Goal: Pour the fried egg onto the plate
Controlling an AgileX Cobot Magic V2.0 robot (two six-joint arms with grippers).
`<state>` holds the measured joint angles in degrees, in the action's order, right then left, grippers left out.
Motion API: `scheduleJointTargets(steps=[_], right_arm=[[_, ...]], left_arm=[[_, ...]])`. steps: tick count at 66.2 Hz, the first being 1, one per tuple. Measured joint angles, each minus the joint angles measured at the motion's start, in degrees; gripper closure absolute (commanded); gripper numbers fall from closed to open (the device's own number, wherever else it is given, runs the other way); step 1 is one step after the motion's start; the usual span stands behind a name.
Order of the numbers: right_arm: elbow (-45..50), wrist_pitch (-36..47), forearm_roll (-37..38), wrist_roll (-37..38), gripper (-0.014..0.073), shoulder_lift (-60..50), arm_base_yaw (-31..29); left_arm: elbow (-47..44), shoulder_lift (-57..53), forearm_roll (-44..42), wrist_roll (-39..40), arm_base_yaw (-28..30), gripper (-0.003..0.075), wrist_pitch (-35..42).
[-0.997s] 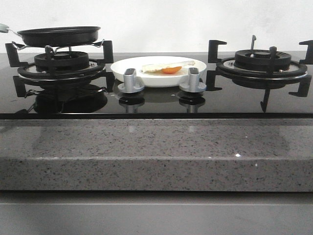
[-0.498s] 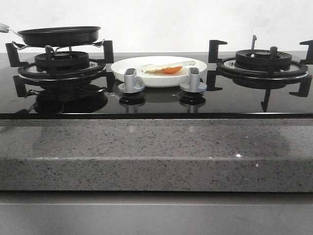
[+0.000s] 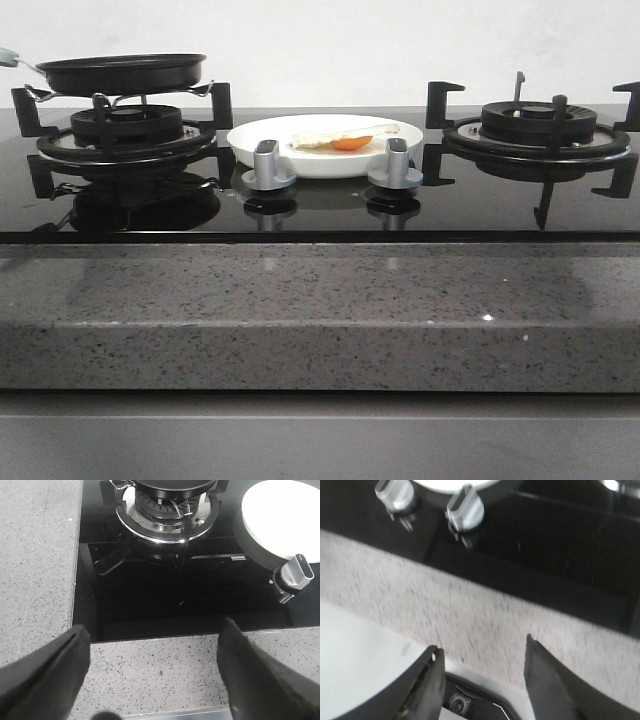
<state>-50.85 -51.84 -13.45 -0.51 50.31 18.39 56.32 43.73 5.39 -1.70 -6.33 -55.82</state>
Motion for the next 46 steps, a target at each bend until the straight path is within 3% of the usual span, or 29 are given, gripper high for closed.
scheduleJointTargets(steps=[46], right_arm=[[3.1, 0.0, 0.0, 0.1, 0.0202, -2.5, 0.0]], left_arm=[[0.0, 0.0, 0.0, 0.0, 0.0, 0.0195, 0.0]])
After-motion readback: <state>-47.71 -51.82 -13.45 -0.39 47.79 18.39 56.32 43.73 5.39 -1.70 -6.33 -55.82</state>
